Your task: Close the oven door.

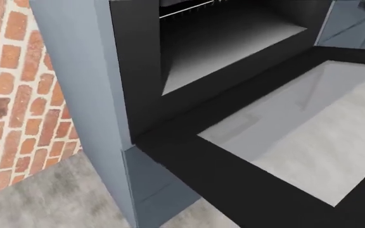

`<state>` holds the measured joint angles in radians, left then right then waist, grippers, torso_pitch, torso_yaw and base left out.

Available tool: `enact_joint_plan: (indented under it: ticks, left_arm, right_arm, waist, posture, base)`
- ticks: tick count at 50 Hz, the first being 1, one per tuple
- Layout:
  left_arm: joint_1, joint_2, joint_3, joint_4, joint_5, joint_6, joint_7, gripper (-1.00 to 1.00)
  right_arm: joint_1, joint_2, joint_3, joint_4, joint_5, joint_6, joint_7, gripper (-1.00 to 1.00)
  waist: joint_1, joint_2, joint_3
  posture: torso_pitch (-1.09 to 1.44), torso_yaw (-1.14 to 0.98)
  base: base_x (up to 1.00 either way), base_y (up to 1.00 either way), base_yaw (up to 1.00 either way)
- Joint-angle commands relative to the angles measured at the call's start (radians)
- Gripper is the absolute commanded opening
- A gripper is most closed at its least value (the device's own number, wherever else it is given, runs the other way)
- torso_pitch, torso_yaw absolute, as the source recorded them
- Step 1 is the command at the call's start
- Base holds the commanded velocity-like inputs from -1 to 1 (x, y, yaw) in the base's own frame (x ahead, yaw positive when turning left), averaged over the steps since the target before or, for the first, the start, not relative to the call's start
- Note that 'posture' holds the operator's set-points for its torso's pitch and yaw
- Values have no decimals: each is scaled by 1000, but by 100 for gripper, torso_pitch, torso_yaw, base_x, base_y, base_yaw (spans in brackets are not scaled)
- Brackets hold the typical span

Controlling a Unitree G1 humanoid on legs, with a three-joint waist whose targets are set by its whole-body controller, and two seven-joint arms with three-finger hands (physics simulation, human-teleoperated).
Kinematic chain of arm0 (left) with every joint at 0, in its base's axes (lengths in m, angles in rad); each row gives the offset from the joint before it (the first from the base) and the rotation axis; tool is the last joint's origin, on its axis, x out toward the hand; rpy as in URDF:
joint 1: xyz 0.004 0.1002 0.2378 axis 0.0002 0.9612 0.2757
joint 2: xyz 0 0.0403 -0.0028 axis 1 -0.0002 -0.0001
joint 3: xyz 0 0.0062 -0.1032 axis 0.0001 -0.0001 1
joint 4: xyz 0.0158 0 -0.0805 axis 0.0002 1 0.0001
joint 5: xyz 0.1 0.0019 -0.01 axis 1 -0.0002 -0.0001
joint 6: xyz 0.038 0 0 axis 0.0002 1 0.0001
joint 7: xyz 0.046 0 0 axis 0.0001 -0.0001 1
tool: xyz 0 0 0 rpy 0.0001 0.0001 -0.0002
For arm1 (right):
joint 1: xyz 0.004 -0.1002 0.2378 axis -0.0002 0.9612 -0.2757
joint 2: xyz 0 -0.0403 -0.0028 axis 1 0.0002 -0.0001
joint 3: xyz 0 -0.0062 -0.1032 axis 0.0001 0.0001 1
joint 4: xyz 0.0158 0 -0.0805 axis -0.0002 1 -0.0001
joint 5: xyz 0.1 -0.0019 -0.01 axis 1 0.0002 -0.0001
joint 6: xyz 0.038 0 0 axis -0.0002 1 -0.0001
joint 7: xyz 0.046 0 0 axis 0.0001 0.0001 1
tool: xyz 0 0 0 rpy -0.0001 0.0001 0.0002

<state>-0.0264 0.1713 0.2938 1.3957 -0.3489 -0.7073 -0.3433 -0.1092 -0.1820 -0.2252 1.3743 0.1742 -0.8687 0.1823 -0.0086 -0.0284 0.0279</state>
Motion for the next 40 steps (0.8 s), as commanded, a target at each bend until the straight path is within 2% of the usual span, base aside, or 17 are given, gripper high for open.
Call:
enact_joint_plan:
  ticks: [1, 4, 5, 6, 7, 8, 10, 19, 21, 22, 23, 24, 26, 29, 37, 39, 40]
  left_arm:
    - [-7, 4, 1, -14, 0, -19, -6, 100]
    - [-8, 4, 1, -14, 0, -18, -4, 100]
    - [-8, 4, 1, -14, 0, -18, -4, 100]
    - [-8, 4, 1, -14, 0, -19, -5, 100]
    - [-7, 5, 2, -14, 0, -19, -6, 100]
    - [-7, 4, 1, -14, 0, -19, -5, 100]
    - [-7, 4, 1, -14, 0, -19, -4, 100]
    - [-5, 4, 1, -14, 0, -20, -5, 100]
    - [-5, 4, 1, -14, 1, -21, -5, 100]
    - [-5, 3, 1, -14, 1, -21, -5, 100]
    - [-4, 2, 0, -14, 1, -23, -4, 100]
    - [-3, 1, -1, -14, 2, -23, -3, 100]
    - [-3, 1, -2, -15, 1, -24, -3, 100]
    - [-4, 0, -3, -15, 1, -24, -2, 100]
    - [-4, 3, -1, -14, 0, -22, -5, 100]
    - [-6, 4, 1, -14, -1, -20, -7, 100]
    - [-6, 4, 0, -14, -1, -20, -6, 100]
  right_arm:
    - [-7, -14, -5, -16, 9, -24, 0, 100]
    - [-8, -14, -5, -17, 12, -21, 3, 100]
    - [-8, -14, -4, -17, 12, -20, 3, 100]
    - [-9, -14, -4, -18, 14, -20, 5, 100]
    - [-8, -14, -4, -18, 16, -20, 7, 100]
    - [-8, -14, -4, -17, 16, -21, 7, 100]
    - [-8, -14, -4, -17, 17, -19, 11, 100]
    - [-5, -11, -2, -17, 19, -19, 14, 100]
    - [-5, -10, -1, -17, 19, -19, 15, 100]
    - [-5, -10, -1, -17, 19, -19, 15, 100]
    - [-5, -10, -1, -17, 20, -19, 16, 100]
    - [-4, -10, -1, -17, 19, -20, 15, 100]
    - [-4, -10, 0, -17, 19, -20, 15, 100]
    - [-4, -9, 0, -17, 20, -19, 16, 100]
    - [-6, -9, -4, -17, 25, -19, 16, 100]
    - [-9, -9, -2, -18, 25, -18, 15, 100]
    - [-11, -10, -5, -18, 30, -17, 20, 100]
  waist:
    - [-3, 1, -10]
    - [-13, -43, -14]
    - [-20, -69, -20]
    - [-32, -108, -35]
    - [-34, -53, -15]
    - [-34, -55, -26]
    - [-37, -37, -33]
    - [1, 31, 0]
    - [6, 59, 2]
    - [9, 84, -1]
    - [18, 124, -15]
    - [24, 78, 0]
    - [13, 93, -4]
    - [10, 75, -10]
    - [4, -1, -8]
    - [18, -28, 18]
    - [22, -50, 19]
  posture:
    - [0, 0]
    - [0, 0]
    - [0, 0]
    - [0, 0]
    - [0, 0]
    - [0, 0]
    - [0, 0]
    - [0, 0]
    - [0, 0]
    - [0, 0]
    - [0, 0]
    - [0, 0]
    - [0, 0]
    - [0, 0]
    - [0, 0]
    - [0, 0]
    - [0, 0]
  base:
    - [-22, 0, -52]
    - [-22, 0, -51]
    - [-22, 0, -52]
    - [-23, 0, -52]
    - [-22, 0, -52]
    - [-22, 0, -51]
    - [-22, 0, -52]
    - [-22, 0, -51]
    - [-22, 0, -52]
    - [-23, 0, -51]
    - [-22, 0, -52]
    - [-22, 0, -51]
    - [-23, 0, -52]
    - [-23, 0, -51]
    - [-23, 0, -49]
    - [0, 0, 0]
    - [0, 0, 0]
